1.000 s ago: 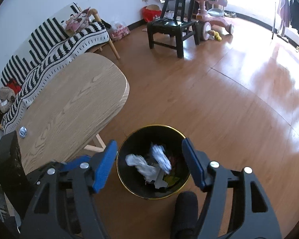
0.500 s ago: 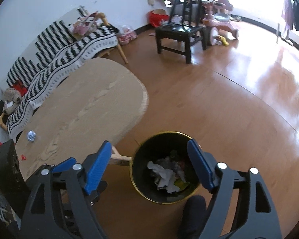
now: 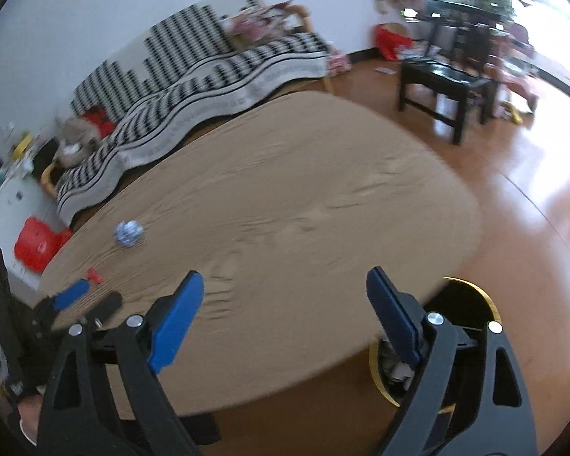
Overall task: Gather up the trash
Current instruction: 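Grasp the crumpled grey cloth with the right tool while the left tool grasps the red ribbon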
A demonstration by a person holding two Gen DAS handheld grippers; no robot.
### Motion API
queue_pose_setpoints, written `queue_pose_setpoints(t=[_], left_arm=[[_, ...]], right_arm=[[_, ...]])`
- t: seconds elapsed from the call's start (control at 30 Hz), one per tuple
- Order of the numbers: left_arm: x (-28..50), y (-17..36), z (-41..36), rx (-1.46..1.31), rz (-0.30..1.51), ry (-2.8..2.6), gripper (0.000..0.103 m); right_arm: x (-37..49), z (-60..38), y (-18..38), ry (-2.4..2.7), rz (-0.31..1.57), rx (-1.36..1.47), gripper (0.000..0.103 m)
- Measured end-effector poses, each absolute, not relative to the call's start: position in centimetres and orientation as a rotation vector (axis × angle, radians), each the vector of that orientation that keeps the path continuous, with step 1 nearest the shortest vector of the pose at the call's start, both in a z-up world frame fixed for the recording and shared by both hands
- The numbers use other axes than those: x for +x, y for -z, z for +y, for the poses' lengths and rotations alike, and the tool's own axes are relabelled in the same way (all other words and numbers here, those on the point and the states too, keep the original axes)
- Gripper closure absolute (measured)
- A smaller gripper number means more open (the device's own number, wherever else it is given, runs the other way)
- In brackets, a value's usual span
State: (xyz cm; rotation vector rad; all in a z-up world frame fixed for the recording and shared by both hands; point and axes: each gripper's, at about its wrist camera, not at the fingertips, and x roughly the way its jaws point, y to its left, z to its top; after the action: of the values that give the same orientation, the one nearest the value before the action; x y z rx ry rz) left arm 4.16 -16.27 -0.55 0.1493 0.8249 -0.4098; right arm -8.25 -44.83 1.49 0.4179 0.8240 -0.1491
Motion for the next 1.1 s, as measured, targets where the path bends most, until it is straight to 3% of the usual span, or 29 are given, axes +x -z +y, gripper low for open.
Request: queue_pose_setpoints(t=[0.37,0.83,1.1], left_arm=[[12.6,3.3,-2.4,-0.075,0.915,0.116,0.01],[16.9,7.8,-0.3,-0.104,1.005,0.055,0.011],[16.3,7.7,1.6,-0.088,0.971,0.094,0.035]], right_arm=[[3.6,-32.0,0.2,-0.067,0.845,0.307,0.018],[14.7,-24.8,4.9,-0.134,0.897,0.247,0.018],[18.3,-21.7,7.2,-0.14,0.933,0.147,0.018]])
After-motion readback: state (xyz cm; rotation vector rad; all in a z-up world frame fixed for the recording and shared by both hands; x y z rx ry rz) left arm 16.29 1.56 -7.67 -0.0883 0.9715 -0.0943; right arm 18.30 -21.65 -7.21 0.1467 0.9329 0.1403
